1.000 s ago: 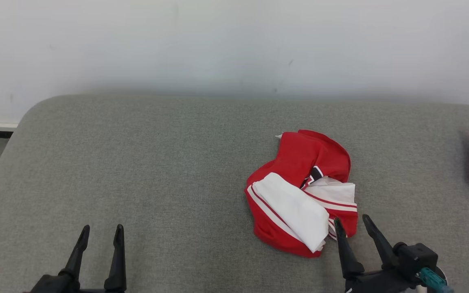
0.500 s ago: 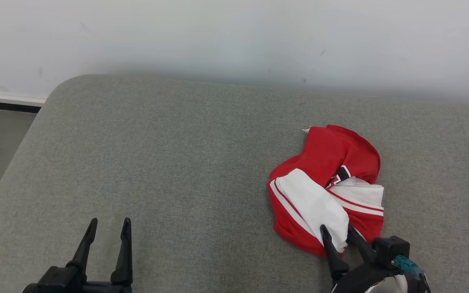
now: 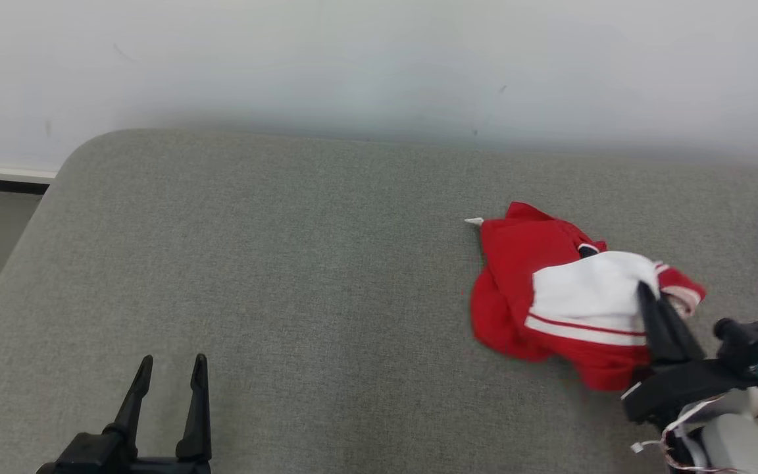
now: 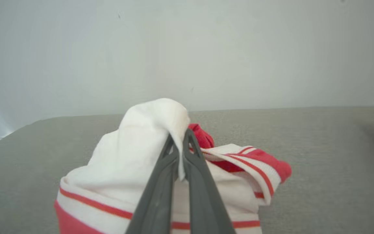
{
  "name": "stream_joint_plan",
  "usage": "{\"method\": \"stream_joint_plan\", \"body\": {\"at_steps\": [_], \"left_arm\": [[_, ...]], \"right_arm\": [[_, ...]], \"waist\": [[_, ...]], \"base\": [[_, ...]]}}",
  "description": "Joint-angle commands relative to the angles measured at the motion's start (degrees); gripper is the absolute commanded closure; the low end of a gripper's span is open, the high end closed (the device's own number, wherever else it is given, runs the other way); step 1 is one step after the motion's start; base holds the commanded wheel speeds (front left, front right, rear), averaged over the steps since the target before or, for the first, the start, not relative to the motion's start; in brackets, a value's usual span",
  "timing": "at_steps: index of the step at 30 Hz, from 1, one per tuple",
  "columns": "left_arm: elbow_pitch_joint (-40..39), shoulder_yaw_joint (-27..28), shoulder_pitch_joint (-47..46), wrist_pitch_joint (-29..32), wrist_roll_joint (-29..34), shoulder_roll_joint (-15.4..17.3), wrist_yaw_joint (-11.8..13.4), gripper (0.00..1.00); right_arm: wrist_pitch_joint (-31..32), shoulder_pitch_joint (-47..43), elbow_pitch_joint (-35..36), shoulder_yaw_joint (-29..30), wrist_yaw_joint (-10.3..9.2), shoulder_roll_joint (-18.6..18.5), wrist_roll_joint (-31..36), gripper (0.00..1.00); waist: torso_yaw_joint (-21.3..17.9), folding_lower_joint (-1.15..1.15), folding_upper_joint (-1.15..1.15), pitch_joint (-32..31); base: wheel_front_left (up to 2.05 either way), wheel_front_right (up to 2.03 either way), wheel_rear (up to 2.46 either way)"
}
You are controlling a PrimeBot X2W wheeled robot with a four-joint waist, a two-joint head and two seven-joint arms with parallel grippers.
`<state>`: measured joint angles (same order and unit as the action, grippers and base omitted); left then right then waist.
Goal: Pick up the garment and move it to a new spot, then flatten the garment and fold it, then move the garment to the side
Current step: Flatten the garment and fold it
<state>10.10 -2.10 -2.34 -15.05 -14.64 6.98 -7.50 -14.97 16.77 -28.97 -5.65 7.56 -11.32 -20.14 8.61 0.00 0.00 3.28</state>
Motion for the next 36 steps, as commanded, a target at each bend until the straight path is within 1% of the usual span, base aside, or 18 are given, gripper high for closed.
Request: {"method": "stream_joint_plan", "body": {"at_steps": [1,7,11,16,19,22,27,32,36], "left_arm": [[0.2,-0.1,0.5,-0.2,0.2,-0.3,0.1,0.00],[0.5,-0.3,0.4,-0.2,0.2,-0.5,0.1,0.00],[0.8,-0.6,0.3,-0.2,-0.2,-0.1,0.1,0.00],[0.8,-0.7,0.6,-0.2,-0.3,-0.1,0.1,0.00],[0.9,-0.8,0.7,-0.2,-0.1,-0.4,0.1,0.00],[1.0,-1.0,0.4,-0.2,-0.1,-0.8,0.1,0.00],[1.4,-1.7,-0.8,-0.2,-0.5,-1.2,0.1,0.00],[1.8,-2.3,-1.9,-0.2,-0.9,-1.7,0.1,0.00],[2.4,-3.1,-2.8,-0.2,-1.1,-2.0,0.1,0.00]], "right_arm": [[-0.3,0.7,2.1,1.8,-0.14,-2.4,0.4,1.00],[0.7,2.9,6.0,5.5,-0.14,-9.0,0.7,1.00],[3.0,5.2,8.8,6.4,-0.14,-11.6,1.5,1.00],[5.1,7.9,11.6,6.0,-0.14,-13.1,2.7,1.00],[6.6,9.8,13.5,3.3,-0.14,-13.3,3.3,1.00],[7.9,11.9,14.6,-0.8,-0.14,-12.5,4.0,1.00],[8.2,15.1,13.3,-9.4,-0.14,-9.4,4.3,1.00],[6.0,19.4,7.9,-18.9,-0.14,-4.4,2.8,1.00],[3.9,23.2,1.7,-27.0,-0.14,-0.9,2.0,1.00]], "waist": [[-0.8,0.00,0.00,-0.6],[-1.2,0.00,0.00,-1.0],[-0.7,0.00,0.00,-1.2],[0.3,0.00,0.00,-1.3],[1.1,0.00,0.00,-1.4],[2.2,0.00,0.00,-1.2],[4.2,0.00,0.00,-0.4],[6.4,0.00,0.00,0.7],[8.7,0.00,0.00,1.7]], "base": [[0.00,0.00,0.00],[0.00,0.00,0.00],[0.00,0.00,0.00],[0.00,0.00,0.00],[0.00,0.00,0.00],[0.00,0.00,0.00],[0.00,0.00,0.00],[0.00,0.00,0.00],[0.00,0.00,0.00]]}}
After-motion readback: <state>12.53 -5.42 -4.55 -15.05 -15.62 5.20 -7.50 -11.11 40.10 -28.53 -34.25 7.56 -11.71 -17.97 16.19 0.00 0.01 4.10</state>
